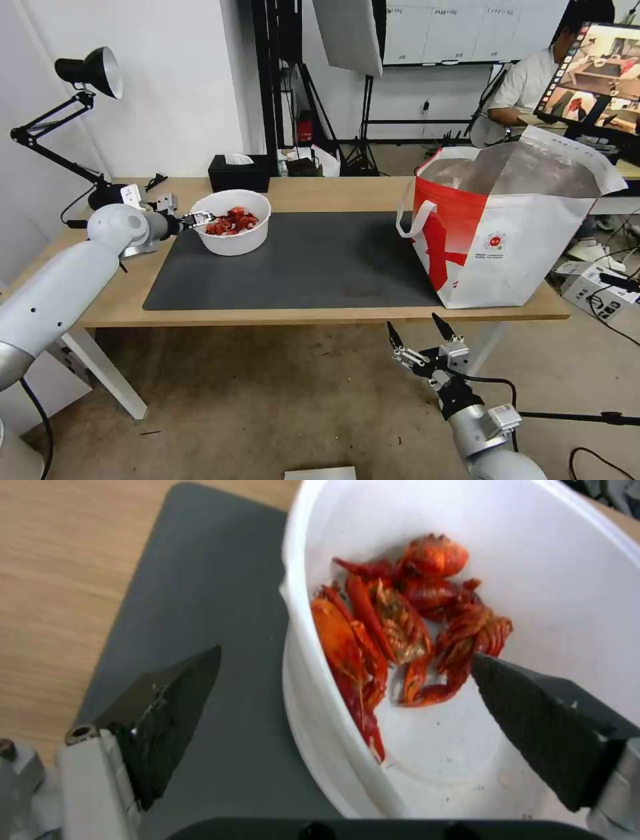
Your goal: Pick up the trash from the table and place it into the takeout bag.
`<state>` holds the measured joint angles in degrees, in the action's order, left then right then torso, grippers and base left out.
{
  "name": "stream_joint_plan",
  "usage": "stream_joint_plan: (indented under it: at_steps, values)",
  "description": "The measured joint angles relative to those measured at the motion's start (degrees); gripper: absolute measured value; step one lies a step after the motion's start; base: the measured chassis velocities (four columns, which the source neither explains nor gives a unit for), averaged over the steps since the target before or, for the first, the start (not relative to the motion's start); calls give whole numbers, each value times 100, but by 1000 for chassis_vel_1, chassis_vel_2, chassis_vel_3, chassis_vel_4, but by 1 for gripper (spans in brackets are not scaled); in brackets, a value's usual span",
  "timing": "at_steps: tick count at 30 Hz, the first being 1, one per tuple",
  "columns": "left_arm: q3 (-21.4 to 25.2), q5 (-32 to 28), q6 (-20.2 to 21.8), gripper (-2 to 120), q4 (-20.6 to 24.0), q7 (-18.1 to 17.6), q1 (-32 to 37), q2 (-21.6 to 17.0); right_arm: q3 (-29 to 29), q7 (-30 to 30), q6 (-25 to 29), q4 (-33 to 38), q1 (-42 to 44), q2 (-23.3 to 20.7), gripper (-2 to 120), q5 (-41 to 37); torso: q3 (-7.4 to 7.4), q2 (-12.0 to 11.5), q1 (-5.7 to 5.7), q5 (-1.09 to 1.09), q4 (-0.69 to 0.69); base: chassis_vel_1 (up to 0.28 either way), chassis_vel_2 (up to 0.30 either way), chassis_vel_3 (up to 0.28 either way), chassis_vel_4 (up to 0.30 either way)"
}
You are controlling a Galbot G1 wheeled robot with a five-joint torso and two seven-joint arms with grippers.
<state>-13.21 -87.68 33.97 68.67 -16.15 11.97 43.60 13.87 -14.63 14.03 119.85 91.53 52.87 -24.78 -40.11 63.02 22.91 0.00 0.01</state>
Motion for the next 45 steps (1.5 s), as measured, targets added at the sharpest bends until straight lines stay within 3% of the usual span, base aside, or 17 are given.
stream_joint_plan:
  at_steps: [5,7,8,10,16,19,26,36,45]
  values:
    - [-73,11,3,97,-9,-4,-30,22,0,0,0,0,0,0,100,0,0,0,0,0,-1,0,0,0,0]
    - [-135,46,4,75,-2,-65,-50,67,0,0,0,0,0,0,100,0,0,0,1,0,-1,0,0,0,0]
    - [-135,46,4,75,-2,-65,-50,67,0,0,0,0,0,0,100,0,0,0,1,0,-1,0,0,0,0]
    - [-147,49,-5,55,19,-134,-51,64,0,0,0,0,0,0,100,0,0,0,1,0,-1,0,0,0,0]
    - [-149,50,-26,39,40,-124,-27,20,0,0,0,0,0,0,100,0,0,0,1,0,-1,0,0,0,0]
    - [-139,51,-39,23,69,-115,8,-6,0,0,0,-1,0,0,100,0,0,0,0,0,0,0,0,0,0]
    - [-51,51,-173,0,169,-112,110,-41,1,0,0,0,0,0,100,0,0,0,1,0,0,0,0,0,0]
    - [117,42,-450,0,524,-120,210,-138,0,0,0,0,-1,0,100,0,0,0,0,0,0,0,0,0,0]
    - [114,105,-920,0,1198,-193,-1,-159,0,0,0,0,0,0,100,0,0,0,0,2,0,0,0,0,0]
